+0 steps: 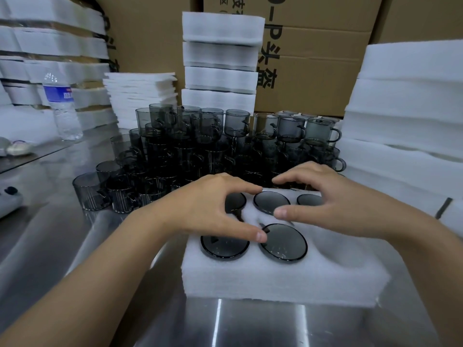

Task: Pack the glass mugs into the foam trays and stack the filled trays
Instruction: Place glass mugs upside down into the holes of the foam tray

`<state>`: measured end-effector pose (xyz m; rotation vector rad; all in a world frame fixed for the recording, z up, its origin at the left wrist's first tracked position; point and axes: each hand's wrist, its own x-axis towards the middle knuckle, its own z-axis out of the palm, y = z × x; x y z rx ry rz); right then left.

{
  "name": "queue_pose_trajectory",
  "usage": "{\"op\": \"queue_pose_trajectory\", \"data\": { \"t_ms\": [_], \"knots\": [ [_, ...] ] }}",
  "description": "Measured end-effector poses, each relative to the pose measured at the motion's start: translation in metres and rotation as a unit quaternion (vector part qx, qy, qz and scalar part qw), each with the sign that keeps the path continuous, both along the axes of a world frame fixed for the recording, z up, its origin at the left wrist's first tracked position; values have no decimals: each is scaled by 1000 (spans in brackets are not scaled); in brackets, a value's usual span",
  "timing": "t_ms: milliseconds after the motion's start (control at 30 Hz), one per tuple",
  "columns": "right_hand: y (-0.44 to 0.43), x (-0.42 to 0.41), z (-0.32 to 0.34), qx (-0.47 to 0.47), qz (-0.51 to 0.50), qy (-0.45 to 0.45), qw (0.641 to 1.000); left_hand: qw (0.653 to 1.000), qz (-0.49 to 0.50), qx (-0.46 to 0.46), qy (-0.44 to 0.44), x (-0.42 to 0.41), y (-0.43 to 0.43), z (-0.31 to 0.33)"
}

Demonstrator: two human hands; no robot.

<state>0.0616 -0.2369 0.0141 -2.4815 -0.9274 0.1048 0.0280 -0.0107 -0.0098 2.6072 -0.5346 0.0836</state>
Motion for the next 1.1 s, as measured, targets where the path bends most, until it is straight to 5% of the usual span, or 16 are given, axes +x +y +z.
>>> {"op": "queue_pose_trajectory", "data": {
  "t_ms": [200,667,767,900,1100],
  "knots": [
    [-4,4,-4,-129,-31,56,990,1000,-16,-2,3,0,1,0],
    [-2,4,-5,-129,-44,56,989,999,-32,-20,-18,7,4,-4],
    [-2,5,-6,-128,-43,56,989,990,52,-66,-113,15,4,-10],
    [-2,4,-5,-126,-41,56,990,937,211,-103,-261,30,18,-14],
    [-1,3,-5,-121,-39,53,990,894,361,18,-266,43,45,-23]
  ]
}}
